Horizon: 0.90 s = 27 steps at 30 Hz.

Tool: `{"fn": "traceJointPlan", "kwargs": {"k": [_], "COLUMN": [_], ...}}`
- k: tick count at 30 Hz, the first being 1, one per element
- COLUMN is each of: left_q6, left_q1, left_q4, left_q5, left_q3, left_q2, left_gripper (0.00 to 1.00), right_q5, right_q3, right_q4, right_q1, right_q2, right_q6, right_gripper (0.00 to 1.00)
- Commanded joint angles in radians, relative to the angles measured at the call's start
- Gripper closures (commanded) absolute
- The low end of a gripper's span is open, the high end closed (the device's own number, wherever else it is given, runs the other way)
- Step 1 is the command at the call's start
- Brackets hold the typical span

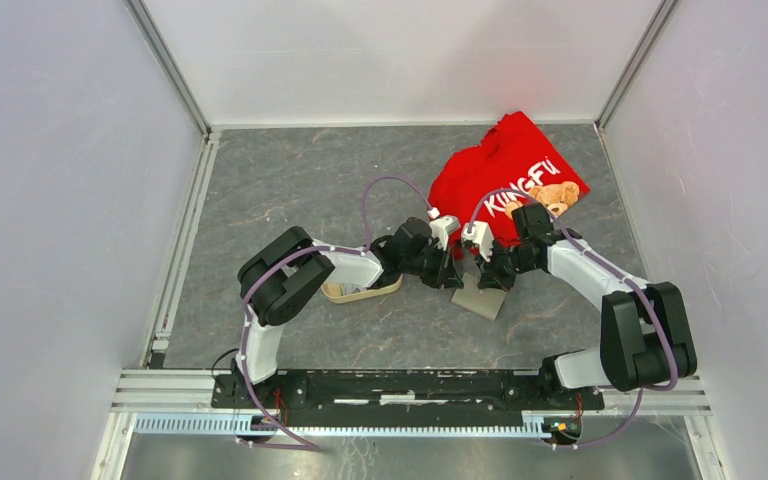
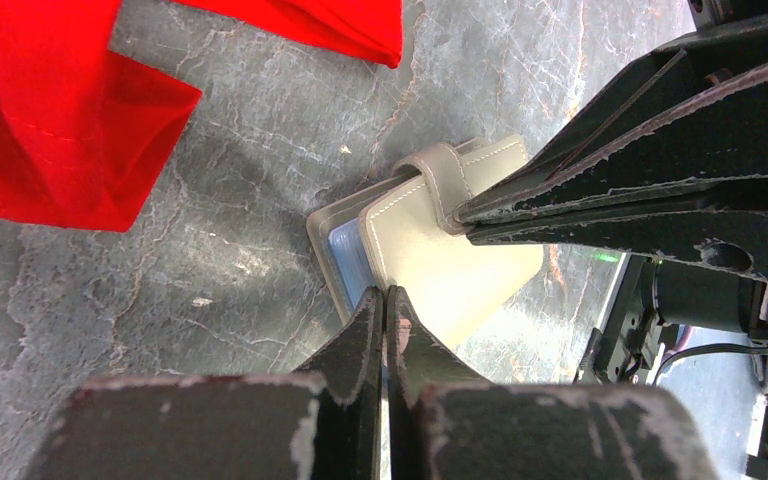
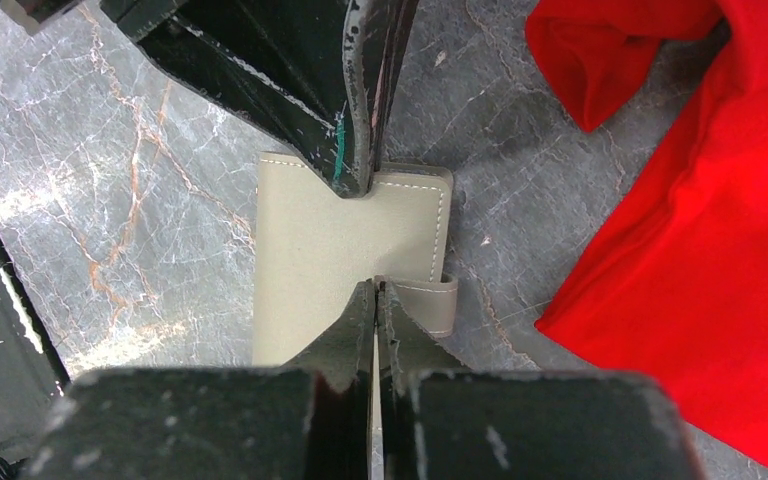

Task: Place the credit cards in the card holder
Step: Close the card holder at the center of the board.

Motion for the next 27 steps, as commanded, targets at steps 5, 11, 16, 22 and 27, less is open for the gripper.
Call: {"fn": "traceJointPlan", "kwargs": {"k": [5,11,16,22,27], "left_q6": [-0.038,-0.041,-0.04,-0.04,-0.041], "left_q1": [-0.001,-0.001,0.0,0.002,0.003], "left_q4": [0.009,0.007,0.006,0.006,0.006], "left_q5": [0.024,0.028,0.033,0.035,0.037], "left_q3": [0.0,0.006,0.005,0.002,0.005], "left_q2": [0.026,0.031,0.032,0.032,0.032], "left_gripper": [0.98,0.98,0.98,0.98,0.98], "right_q5": [0.024,0.007,0.004,-0.084,-0.163], "right_q3": [0.007,0.004,0.003,0.026,0.056], "right_q4": [-0.024,-0.051,-0.065,-0.118,-0.181], "right_q1": [0.004,0.005,0.001,-0.028,-0.062], "right_q2": [0.0,0.0,-0.011,-0.01,0.021], "right_q6": [-0.041,-0.079,-0.1,-0.138,-0.169], "right_gripper": [0.98,0.87,0.78,0.69,0.67]}}
